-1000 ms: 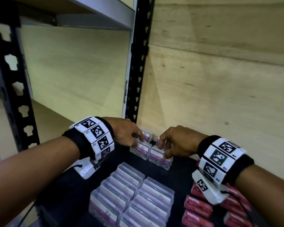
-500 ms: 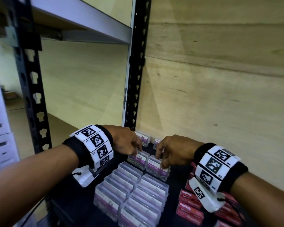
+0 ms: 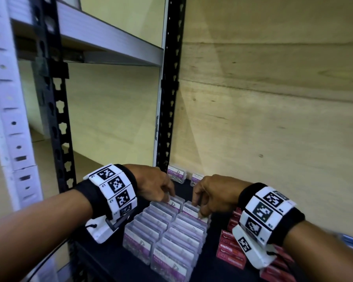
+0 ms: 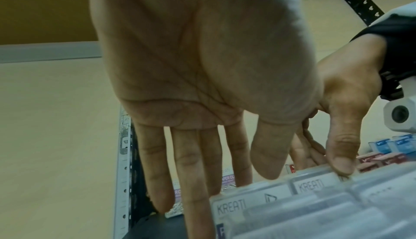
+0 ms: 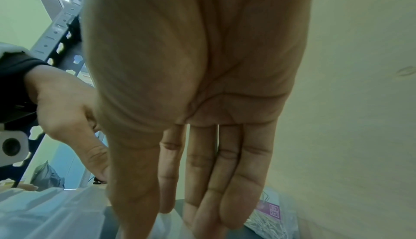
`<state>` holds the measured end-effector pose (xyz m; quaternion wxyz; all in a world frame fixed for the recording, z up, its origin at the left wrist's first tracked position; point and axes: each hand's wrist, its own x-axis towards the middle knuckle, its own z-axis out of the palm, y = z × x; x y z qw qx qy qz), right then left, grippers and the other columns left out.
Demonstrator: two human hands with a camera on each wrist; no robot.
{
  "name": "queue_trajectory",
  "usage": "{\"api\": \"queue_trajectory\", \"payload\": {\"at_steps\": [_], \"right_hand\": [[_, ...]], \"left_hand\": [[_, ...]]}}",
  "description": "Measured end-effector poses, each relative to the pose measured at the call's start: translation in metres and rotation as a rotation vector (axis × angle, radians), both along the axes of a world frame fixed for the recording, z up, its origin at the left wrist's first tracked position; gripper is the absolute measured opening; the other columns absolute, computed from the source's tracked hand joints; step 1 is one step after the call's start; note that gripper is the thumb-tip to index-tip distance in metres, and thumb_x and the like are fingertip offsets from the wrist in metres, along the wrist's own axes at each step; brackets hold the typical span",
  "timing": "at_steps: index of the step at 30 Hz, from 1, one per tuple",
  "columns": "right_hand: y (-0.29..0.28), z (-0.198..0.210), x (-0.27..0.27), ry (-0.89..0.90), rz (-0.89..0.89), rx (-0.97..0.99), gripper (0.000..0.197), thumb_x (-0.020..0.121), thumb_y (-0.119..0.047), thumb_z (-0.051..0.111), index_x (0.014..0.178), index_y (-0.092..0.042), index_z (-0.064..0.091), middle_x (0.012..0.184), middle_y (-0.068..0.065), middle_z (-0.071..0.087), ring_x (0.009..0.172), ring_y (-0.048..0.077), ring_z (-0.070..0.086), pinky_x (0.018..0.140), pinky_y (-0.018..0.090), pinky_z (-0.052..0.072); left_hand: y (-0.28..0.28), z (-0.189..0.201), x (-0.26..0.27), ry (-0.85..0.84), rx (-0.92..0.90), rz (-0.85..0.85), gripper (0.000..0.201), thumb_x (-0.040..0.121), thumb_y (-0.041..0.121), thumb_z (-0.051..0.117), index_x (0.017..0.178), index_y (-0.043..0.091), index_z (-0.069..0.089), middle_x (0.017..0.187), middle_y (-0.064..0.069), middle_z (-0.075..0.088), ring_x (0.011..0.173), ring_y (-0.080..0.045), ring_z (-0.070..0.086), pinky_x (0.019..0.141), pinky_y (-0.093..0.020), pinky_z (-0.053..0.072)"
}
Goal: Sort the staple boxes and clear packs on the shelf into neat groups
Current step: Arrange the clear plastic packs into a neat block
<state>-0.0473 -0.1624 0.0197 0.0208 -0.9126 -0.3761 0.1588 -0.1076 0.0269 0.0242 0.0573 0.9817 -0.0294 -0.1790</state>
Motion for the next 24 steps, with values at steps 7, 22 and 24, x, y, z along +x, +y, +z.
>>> {"api": "queue_trajectory", "payload": {"at_steps": [7,22,24], "right_hand": [[-0.003,0.001,-0.009,0.010,0.016,0.001,0.028,0.084,-0.029,0.077,0.110,-0.024,0.069,0.106,-0.007,0.073,0.099,0.012,0.067,0.088,0.028,0.050],[-0.005,0.003,-0.012,0.022,0.021,-0.008,0.023,0.090,-0.027,0.070,0.113,-0.029,0.070,0.107,-0.009,0.073,0.098,0.009,0.066,0.085,0.026,0.048],[-0.005,0.005,-0.008,0.043,0.028,-0.009,0.022,0.093,-0.025,0.067,0.114,-0.027,0.070,0.108,-0.008,0.073,0.097,0.009,0.066,0.078,0.020,0.047]], "left_hand": [[-0.003,0.003,-0.012,-0.005,0.038,-0.017,0.035,0.097,0.043,0.050,0.131,0.039,0.056,0.132,0.010,0.056,0.113,-0.010,0.051,0.093,-0.026,0.039],[-0.009,0.009,-0.019,0.006,0.079,-0.010,0.036,0.098,0.044,0.047,0.132,0.039,0.054,0.136,0.009,0.053,0.120,-0.013,0.050,0.104,-0.034,0.040],[-0.008,0.009,-0.015,0.010,0.059,-0.006,0.036,0.097,0.047,0.047,0.130,0.038,0.058,0.134,0.010,0.056,0.119,-0.012,0.051,0.104,-0.034,0.040]]}}
